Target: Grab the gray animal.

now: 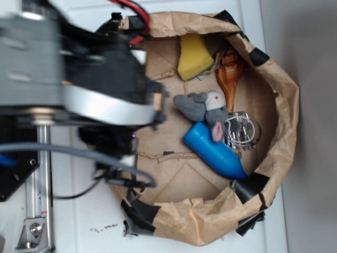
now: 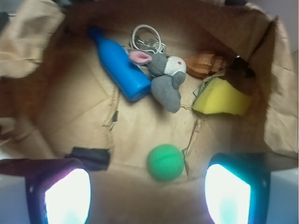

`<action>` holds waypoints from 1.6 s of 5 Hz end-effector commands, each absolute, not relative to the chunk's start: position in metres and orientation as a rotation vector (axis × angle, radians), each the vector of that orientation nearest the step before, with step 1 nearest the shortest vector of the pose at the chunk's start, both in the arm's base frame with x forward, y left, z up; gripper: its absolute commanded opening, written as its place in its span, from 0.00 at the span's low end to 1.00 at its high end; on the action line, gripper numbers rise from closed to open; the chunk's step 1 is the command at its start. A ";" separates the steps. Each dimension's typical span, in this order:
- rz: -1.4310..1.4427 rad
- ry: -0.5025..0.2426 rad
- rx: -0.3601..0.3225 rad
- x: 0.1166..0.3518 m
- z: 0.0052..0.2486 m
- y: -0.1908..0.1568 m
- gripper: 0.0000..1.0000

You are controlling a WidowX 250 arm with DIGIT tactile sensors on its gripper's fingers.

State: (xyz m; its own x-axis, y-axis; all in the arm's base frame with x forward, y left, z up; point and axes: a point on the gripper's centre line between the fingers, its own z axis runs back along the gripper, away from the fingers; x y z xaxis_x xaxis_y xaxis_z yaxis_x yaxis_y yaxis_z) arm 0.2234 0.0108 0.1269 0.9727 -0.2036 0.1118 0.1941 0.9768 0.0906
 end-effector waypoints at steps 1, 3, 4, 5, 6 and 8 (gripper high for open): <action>-0.311 -0.077 0.134 0.266 0.080 0.016 1.00; -0.414 -0.076 0.175 0.298 0.056 0.027 1.00; -0.392 -0.071 0.181 0.307 0.054 0.029 0.00; -0.371 -0.075 0.180 0.305 0.059 0.032 0.00; -0.333 -0.082 0.180 0.291 0.081 0.029 0.00; -0.097 0.095 0.070 0.251 0.166 0.013 0.00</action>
